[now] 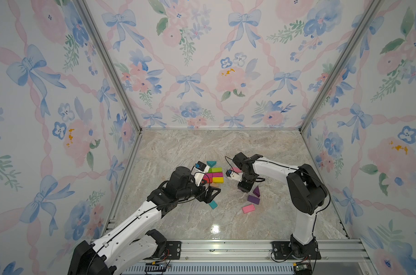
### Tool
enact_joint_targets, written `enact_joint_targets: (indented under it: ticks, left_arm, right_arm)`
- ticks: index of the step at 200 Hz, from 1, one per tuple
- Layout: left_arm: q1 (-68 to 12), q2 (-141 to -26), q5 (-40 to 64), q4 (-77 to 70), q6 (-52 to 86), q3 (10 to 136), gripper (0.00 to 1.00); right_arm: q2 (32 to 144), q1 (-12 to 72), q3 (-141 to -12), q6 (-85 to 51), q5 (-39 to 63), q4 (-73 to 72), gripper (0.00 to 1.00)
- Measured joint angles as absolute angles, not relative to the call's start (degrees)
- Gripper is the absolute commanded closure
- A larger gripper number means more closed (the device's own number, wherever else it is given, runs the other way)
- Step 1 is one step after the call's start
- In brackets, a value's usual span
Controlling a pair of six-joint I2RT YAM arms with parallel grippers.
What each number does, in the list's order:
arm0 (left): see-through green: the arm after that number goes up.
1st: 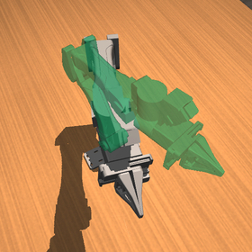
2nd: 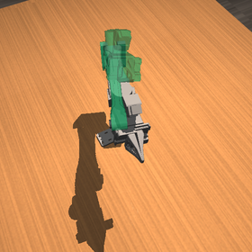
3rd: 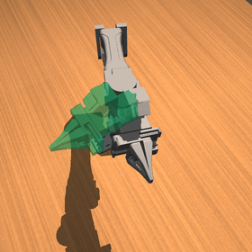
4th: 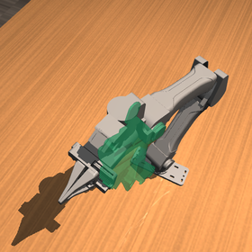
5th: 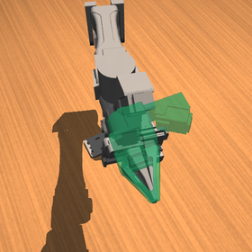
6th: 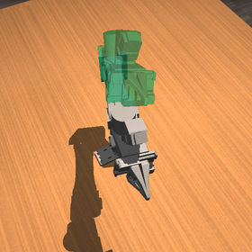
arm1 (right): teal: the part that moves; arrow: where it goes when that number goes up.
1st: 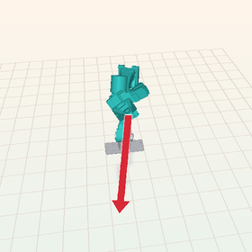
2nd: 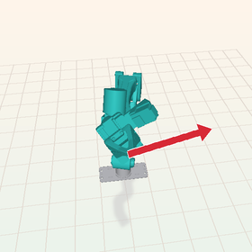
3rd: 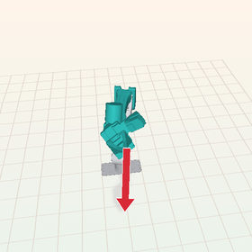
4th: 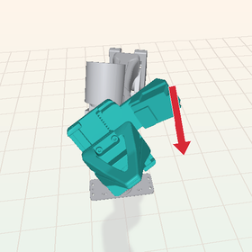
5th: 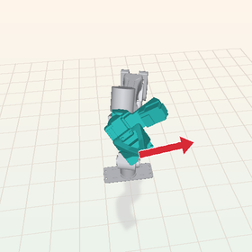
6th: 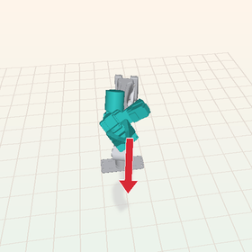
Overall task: Assemble a piece of candy with building blocks
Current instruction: Move the building block to the center of the board.
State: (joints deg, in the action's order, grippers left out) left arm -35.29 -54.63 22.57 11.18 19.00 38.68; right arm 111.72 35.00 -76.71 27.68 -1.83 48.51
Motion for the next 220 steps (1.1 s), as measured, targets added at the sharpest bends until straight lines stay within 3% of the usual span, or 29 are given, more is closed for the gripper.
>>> enact_joint_targets:
  ticks: [86,153,220]
  left_arm:
    - [-35.64,-52.86,22.50,9.15,21.34,37.69,0.02]
    - [-35.64,-52.58,22.41,8.78,21.76,37.23,0.02]
    - [-35.77,-49.17,23.53,8.58,21.98,35.99,0.02]
  right_arm:
    - [119.39,35.35,-88.20,33.26,-3.75,49.52,0.66]
    - [119.98,35.83,-89.12,34.26,-5.43,48.66,0.39]
    - [100.88,37.89,-76.69,27.31,-4.82,49.60,0.35]
